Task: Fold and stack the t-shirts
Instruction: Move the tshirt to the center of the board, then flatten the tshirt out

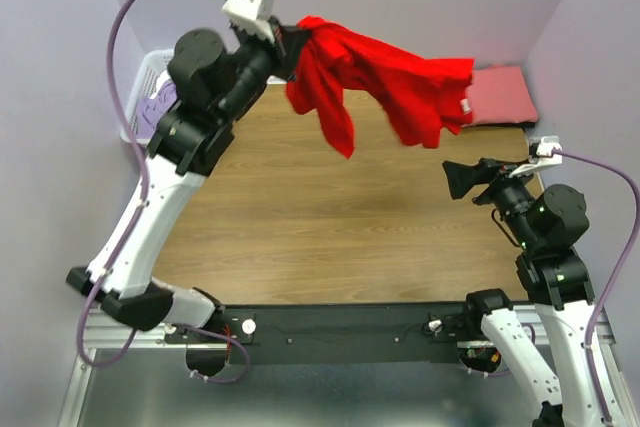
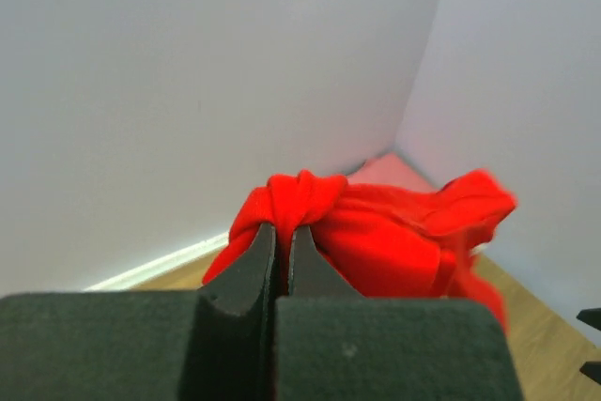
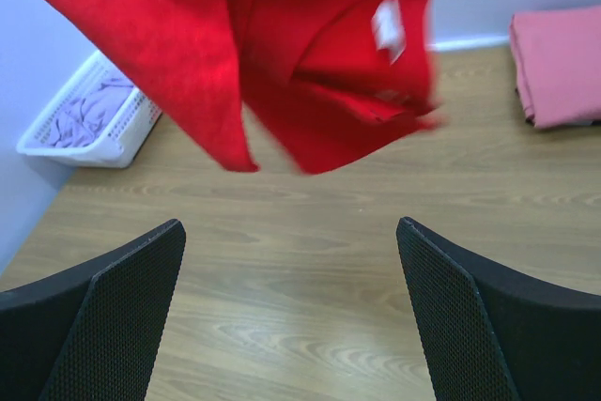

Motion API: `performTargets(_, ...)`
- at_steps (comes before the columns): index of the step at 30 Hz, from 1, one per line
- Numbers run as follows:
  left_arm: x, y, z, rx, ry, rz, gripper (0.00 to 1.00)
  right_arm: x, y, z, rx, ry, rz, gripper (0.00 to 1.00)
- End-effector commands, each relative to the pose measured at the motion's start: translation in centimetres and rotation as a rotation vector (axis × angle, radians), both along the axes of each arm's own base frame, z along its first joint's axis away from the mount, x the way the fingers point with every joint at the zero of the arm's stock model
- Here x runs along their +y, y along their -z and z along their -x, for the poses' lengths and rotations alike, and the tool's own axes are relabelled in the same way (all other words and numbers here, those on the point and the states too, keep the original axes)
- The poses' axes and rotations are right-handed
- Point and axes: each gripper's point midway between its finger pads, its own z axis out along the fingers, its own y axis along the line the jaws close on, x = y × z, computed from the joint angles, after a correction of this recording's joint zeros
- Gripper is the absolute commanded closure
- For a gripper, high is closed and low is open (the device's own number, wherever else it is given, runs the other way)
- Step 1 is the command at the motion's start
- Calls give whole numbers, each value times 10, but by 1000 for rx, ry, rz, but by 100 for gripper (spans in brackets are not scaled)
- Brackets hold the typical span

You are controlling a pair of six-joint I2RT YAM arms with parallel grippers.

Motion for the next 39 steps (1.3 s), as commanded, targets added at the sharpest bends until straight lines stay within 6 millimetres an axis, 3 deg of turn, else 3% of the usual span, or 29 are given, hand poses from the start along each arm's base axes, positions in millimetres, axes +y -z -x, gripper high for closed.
performTargets(1,21,20,22,-51,-21,-23,84,-12,-16,9,-55,45,61,0)
performTargets(2,23,36,23,-31,-32,-40,71,-12,-15,10,-54,43,69,0)
performTargets(3,26,87,11,63,-75,-84,55,-13,-15,10,-55,44,78,0)
performTargets(4,35,100,16,84,-103,-83,35,-12,-11,11,-43,38,84,0)
performTargets(5,41,121,13,125,-141,-92,29,-10,-9,12,-34,27,85,0)
performTargets(6,42,164,12,212,-160,-114,25,-8,-6,12,-26,15,87,0)
performTargets(7,45,183,14,258,-176,-110,24,-6,-2,12,-11,1,88,0)
performTargets(8,55,215,18,326,-218,-127,21,-1,5,11,20,-27,82,0)
performTargets(10,63,241,28,418,-253,-79,20,4,16,10,66,-49,72,0)
performTargets(11,72,271,34,493,-293,-103,19,8,29,5,123,-57,52,0)
performTargets(12,74,274,37,520,-308,-78,19,8,36,3,151,-60,55,0)
performTargets(14,79,311,49,637,-339,-51,19,11,56,-4,235,-54,29,0)
performTargets(17,79,360,66,770,-333,-53,19,14,110,-23,451,-24,4,0)
performTargets(18,76,360,67,780,-326,-37,21,13,120,-26,482,-14,11,0)
performTargets(21,71,393,77,859,-302,-34,25,13,152,-35,592,2,22,4)
performTargets(22,72,410,83,897,-307,-48,25,12,175,-41,677,12,48,5)
performTargets(25,70,448,96,1008,-305,-73,25,13,212,-40,824,17,64,19)
performTargets(29,74,471,108,1055,-316,-53,25,11,236,-26,911,56,31,19)
performTargets(32,77,489,116,1082,-319,-42,25,-11,253,-13,967,189,72,19)
performTargets(39,87,511,119,1104,-384,-58,25,-3,277,3,1070,149,56,19)
